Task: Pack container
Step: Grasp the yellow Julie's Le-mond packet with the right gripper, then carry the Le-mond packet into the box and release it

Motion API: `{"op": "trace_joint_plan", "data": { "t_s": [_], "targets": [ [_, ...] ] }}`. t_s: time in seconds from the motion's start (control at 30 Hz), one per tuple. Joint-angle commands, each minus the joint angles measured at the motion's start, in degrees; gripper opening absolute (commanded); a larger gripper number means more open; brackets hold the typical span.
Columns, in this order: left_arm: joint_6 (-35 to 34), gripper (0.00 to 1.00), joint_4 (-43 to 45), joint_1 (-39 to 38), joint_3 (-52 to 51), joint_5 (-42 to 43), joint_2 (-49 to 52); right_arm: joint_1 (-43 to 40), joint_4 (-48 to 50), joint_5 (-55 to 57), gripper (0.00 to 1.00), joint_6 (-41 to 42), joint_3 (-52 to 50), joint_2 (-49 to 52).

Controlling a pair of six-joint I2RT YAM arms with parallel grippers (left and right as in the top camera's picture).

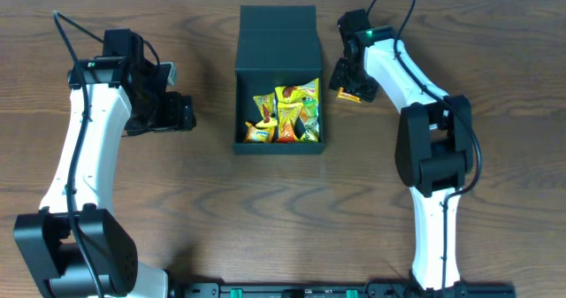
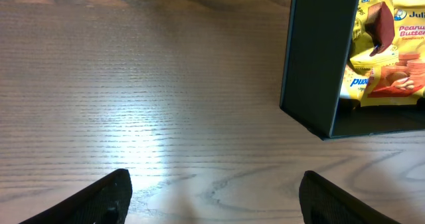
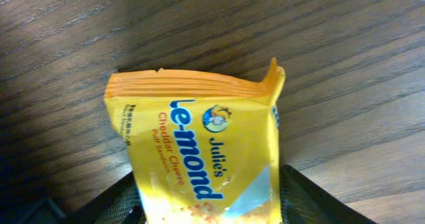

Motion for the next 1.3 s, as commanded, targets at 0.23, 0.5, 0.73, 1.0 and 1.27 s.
{"op": "trace_joint_plan", "data": {
  "t_s": [0.23, 0.5, 0.73, 1.0, 1.27],
  "targets": [
    [0.4, 0.82, -0.1, 0.1, -0.2, 0.3, -0.5, -0.6, -0.7, 1.1, 0.42, -8.9, -0.3, 1.2],
    [0.4, 0.82, 0.3, 0.1, -0.2, 0.3, -0.5, -0.6, -2.3, 1.0, 0.41, -12.3, -0.3, 1.2],
    [0.4, 0.82, 1.1, 0.1, -0.2, 0.2, -0.5, -0.6, -5.4, 0.8, 0.38, -15.8, 1.3, 0.0],
    [-0.7, 0.89, 3.6, 0.1, -0.2, -0.1, -0.5, -0.6, -13.7, 0.3, 0.35, -16.8, 11.3, -0.3],
    [-3.8, 0.94, 6.1, 0.1, -0.2, -2.0, -0.5, 1.0, -19.4, -11.1, 0.34, -17.0, 20.1, -0.3]
  ]
}}
